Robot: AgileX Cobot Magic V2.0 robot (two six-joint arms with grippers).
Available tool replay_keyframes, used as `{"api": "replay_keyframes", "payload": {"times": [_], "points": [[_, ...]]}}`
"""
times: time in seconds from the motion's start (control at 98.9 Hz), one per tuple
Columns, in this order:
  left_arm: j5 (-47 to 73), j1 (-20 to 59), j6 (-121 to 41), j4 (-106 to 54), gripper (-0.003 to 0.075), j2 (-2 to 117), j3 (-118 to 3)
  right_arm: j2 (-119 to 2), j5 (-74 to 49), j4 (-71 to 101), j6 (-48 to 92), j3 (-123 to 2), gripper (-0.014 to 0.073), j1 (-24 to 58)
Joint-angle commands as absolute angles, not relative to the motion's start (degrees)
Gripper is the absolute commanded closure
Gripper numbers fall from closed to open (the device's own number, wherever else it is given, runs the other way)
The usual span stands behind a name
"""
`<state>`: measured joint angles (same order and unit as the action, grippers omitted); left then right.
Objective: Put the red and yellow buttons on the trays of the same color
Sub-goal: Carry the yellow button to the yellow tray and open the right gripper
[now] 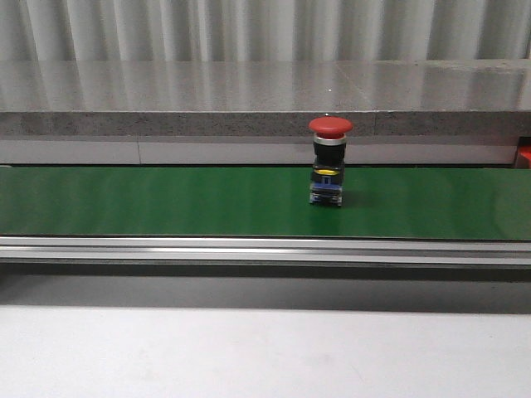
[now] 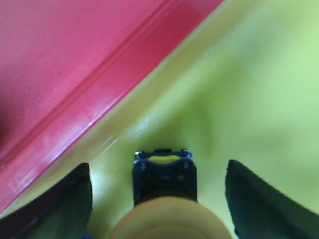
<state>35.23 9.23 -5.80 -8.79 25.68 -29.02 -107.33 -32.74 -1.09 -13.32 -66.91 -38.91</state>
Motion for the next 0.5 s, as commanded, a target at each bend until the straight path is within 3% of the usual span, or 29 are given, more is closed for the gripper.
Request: {"api": "replay_keyframes", "payload": {"times": [0.0, 0.485], "points": [[31.1, 9.6, -5.6, -9.6, 0.0726, 25.9, -30.5, -103.8, -30.6, -1.2, -13.3, -68.4, 0.0022, -39.0], [31.1, 9.6, -5.6, -9.6, 0.0726, 25.9, -30.5, -87.9, -31.2, -1.9, -12.7, -68.4, 0.0022, -36.2]]}}
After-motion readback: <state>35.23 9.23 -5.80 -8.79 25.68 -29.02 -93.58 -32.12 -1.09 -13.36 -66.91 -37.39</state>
